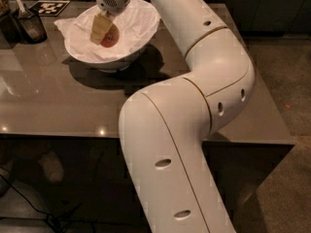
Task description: Pick apple from white bowl
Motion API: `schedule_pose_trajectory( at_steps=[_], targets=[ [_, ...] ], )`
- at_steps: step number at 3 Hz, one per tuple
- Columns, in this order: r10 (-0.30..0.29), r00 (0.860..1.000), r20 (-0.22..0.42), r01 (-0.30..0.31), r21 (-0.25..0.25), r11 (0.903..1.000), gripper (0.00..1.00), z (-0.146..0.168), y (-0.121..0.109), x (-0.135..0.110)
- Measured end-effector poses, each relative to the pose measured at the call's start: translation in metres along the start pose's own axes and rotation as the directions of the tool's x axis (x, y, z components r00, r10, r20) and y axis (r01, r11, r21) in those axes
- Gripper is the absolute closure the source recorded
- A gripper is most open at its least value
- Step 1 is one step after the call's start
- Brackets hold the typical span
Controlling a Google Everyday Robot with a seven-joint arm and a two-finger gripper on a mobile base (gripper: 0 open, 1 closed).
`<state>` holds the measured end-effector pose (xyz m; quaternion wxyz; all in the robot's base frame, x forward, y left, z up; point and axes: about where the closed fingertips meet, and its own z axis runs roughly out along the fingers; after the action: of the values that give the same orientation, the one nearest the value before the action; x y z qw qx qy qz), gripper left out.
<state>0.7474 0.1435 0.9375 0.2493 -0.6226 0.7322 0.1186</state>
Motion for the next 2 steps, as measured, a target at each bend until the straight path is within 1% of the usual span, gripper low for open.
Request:
schedule_pose_trajectory(
  at_steps=[1, 2],
  targets=[
    [-0.017, 1.000, 0.012, 0.017, 0.002, 0.9998, 1.00, -0.012, 0.004, -0.012],
    [-0.048, 0.999, 0.026, 0.047, 0.031, 0.9984, 1.00, -0.039, 0.008, -0.031]
  ],
)
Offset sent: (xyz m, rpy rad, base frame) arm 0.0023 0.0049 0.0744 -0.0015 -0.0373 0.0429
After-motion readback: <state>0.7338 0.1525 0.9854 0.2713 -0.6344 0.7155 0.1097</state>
